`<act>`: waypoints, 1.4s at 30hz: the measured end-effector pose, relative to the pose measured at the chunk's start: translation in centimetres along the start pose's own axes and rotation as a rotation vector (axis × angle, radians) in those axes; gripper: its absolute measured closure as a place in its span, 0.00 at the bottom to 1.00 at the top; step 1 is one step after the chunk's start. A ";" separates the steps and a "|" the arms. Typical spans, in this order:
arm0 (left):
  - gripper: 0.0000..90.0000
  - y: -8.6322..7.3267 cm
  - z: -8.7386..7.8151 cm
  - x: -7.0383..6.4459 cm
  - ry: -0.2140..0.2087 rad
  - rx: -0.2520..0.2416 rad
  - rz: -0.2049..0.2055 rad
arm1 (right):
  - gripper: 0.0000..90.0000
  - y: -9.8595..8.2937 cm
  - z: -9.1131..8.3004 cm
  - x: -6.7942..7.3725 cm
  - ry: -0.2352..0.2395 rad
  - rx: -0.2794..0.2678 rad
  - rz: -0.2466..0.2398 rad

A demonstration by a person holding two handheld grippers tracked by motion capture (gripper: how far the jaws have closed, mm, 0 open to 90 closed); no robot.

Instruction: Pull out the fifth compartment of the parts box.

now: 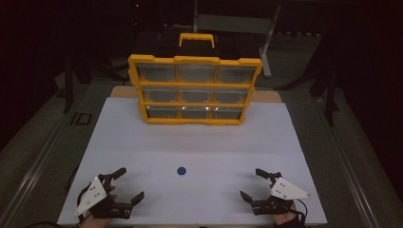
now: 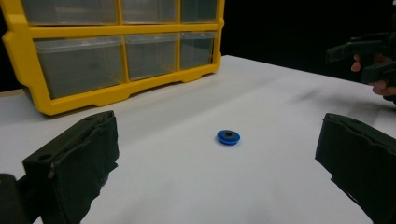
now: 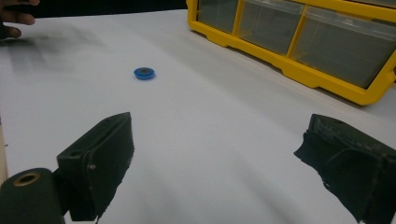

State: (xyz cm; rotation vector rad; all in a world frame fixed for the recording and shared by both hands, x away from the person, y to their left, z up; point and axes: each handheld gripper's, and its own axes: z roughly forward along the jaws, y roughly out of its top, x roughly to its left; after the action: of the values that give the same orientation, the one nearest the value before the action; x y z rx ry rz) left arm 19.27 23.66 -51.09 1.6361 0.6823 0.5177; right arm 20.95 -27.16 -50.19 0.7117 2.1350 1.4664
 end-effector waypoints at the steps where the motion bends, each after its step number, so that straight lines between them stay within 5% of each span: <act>1: 0.00 0.0 0.0 0.0 -0.001 0.002 -0.001 | 0.10 0.0 0.0 0.0 -0.001 0.000 0.003; 22: 0.00 0.3 0.3 -0.1 0.001 -0.005 0.000 | 0.10 -0.3 -0.3 -0.3 -0.003 0.013 0.003; 36: 0.00 0.1 0.0 0.0 -0.014 -0.013 0.004 | 0.10 0.5 -0.2 0.7 -0.012 0.045 -0.041; 42: 0.00 0.0 0.0 0.1 -0.014 -0.021 -0.001 | 0.10 1.1 -0.3 0.6 -0.012 0.052 -0.014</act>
State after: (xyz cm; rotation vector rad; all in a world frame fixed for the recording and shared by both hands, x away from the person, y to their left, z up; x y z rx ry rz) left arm 19.30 23.72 -51.06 1.6181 0.6650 0.5103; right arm 20.48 -26.60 -49.11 0.7209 2.1716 1.4013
